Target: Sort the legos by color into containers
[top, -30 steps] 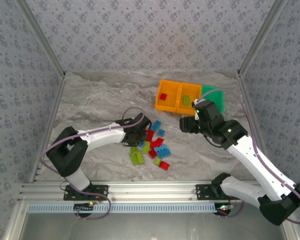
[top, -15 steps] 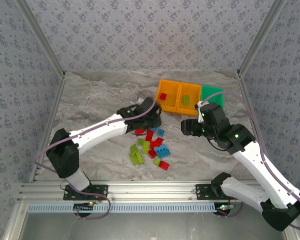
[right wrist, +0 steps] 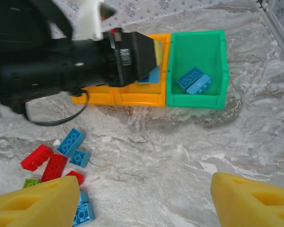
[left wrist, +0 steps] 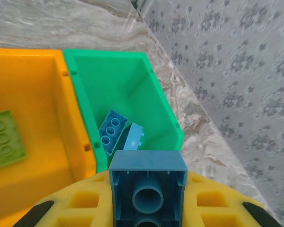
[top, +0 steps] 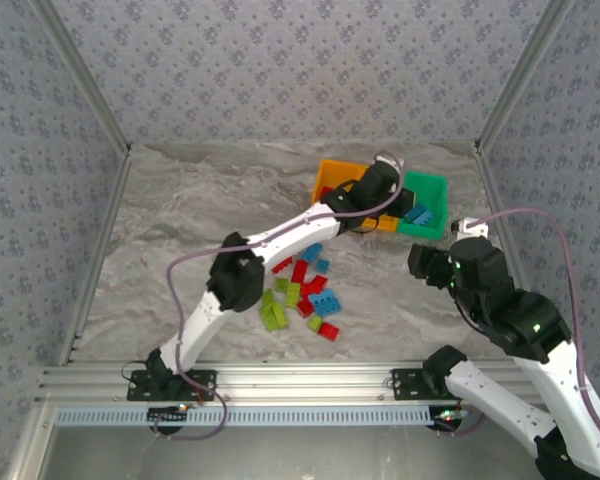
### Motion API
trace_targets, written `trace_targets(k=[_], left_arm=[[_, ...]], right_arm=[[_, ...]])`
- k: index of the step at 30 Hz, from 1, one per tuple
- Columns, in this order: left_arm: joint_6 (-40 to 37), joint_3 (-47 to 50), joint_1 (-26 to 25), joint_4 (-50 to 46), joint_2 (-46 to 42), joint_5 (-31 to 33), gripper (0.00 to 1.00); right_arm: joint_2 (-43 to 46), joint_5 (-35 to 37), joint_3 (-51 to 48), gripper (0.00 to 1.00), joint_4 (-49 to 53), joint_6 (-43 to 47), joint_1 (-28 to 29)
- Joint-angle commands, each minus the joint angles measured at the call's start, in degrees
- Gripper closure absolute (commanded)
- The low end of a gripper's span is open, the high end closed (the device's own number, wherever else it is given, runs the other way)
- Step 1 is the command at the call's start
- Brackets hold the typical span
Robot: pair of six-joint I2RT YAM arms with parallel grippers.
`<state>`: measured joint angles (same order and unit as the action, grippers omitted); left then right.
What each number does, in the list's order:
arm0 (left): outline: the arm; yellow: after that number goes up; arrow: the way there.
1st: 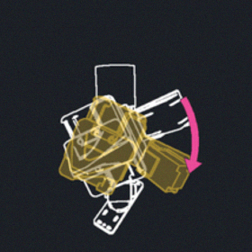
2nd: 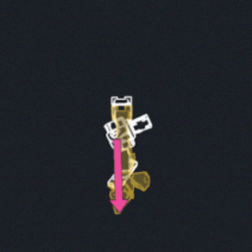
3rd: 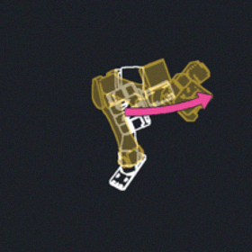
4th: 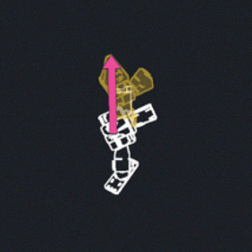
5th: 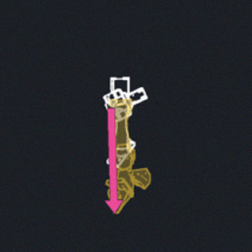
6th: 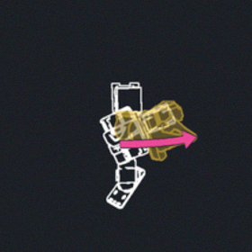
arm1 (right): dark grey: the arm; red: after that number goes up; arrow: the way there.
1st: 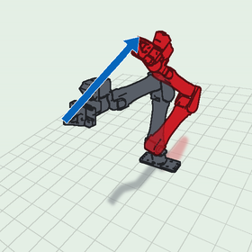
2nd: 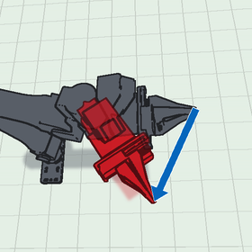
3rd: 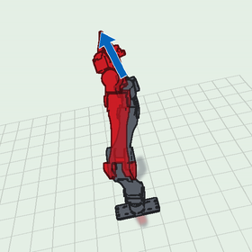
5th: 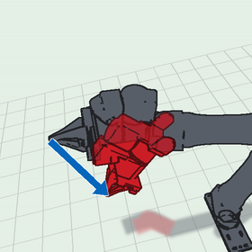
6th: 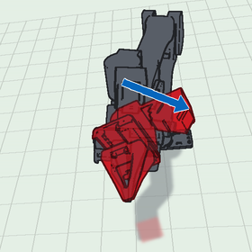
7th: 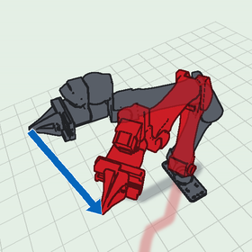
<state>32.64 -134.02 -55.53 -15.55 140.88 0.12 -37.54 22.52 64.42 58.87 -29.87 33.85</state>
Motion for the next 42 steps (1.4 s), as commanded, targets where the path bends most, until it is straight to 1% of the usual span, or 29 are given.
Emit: trace_targets(k=[1, 3, 6, 8, 11, 15, 18, 19, 22, 26, 29, 31, 32, 34, 36, 37, 39, 42], left_arm=[[-5.41, -11.14, -1.22, 2.69, 5.10, -2.12, 0.80], [-6.71, -18.05, -1.71, 1.32, 9.75, -0.50, 0.78], [-7.43, -24.99, -1.64, 0.60, 15.19, 2.90, 0.75], [-8.62, -25.86, -1.56, 2.42, 17.10, 5.43, 0.74], [-8.99, -25.86, -1.34, 5.65, 19.45, 6.90, 0.72], [-10.24, -27.28, -0.99, 8.10, 22.20, 6.41, 0.54], [-10.93, -27.70, -1.07, 8.12, 21.79, 5.40, 0.41], [-10.97, -27.70, -1.05, 8.15, 21.27, 5.18, 0.40], [-10.85, -27.70, -1.16, 6.71, 18.89, 4.87, 0.39], [-9.37, -27.42, -0.52, -0.05, 13.06, 4.92, 0.39], [-9.89, -25.09, 0.72, -5.42, 6.96, 4.51, 0.39], [-10.93, -19.79, 1.50, -7.33, 1.17, 4.42, 0.39], [-11.72, -14.27, 1.87, -6.57, -3.19, 4.45, 0.39], [-13.23, 2.97, 2.57, 1.30, -13.19, 4.72, 0.39], [-12.23, 24.43, 4.19, 15.00, -26.02, 5.27, 0.38], [-11.63, 31.71, 5.20, 18.34, -31.19, 5.41, 0.37], [-12.82, 42.64, 6.64, 19.36, -41.32, 7.18, 0.36], [-17.85, 54.88, 6.52, 17.39, -54.71, 10.65, 0.30]], right_arm=[[0.60, 2.10, -0.37, 0.24, 2.67, -1.50, -0.18], [1.23, 1.88, -0.89, 0.24, 2.50, -1.79, -0.14], [2.09, 1.73, -1.80, 0.24, 2.39, -2.36, -0.13], [2.59, 1.41, -2.34, 0.24, 2.21, -2.68, -0.13], [3.19, 0.76, -2.82, 0.24, 2.75, -3.23, -0.16], [4.35, 0.18, -3.34, 0.24, 3.69, -3.77, -0.11], [4.92, 0.17, -3.92, 0.23, 3.88, -3.88, -0.16], [4.92, 0.32, -3.95, 0.23, 3.88, -3.83, -0.18], [4.90, 0.14, -4.39, 0.23, 3.61, -3.99, -0.13], [4.93, 0.90, -4.82, 0.23, 3.82, -4.64, -0.14], [4.51, 0.94, -5.16, 0.20, 3.46, -4.77, -0.26], [3.63, 0.24, -5.40, 0.17, 2.70, -4.28, -0.27], [2.87, -0.49, -5.61, 0.14, 2.21, -3.85, -0.35], [0.80, -2.71, -6.34, 0.11, 0.47, -2.52, -0.46], [-2.13, -5.29, -7.15, 0.11, -1.83, -1.74, -0.79], [-3.27, -6.70, -7.52, 0.11, -3.07, -1.34, -0.85], [-6.80, -10.95, -8.63, 0.11, -7.14, 0.86, -1.06], [-13.42, -18.99, -10.00, 0.11, -13.15, 2.35, -0.81]])
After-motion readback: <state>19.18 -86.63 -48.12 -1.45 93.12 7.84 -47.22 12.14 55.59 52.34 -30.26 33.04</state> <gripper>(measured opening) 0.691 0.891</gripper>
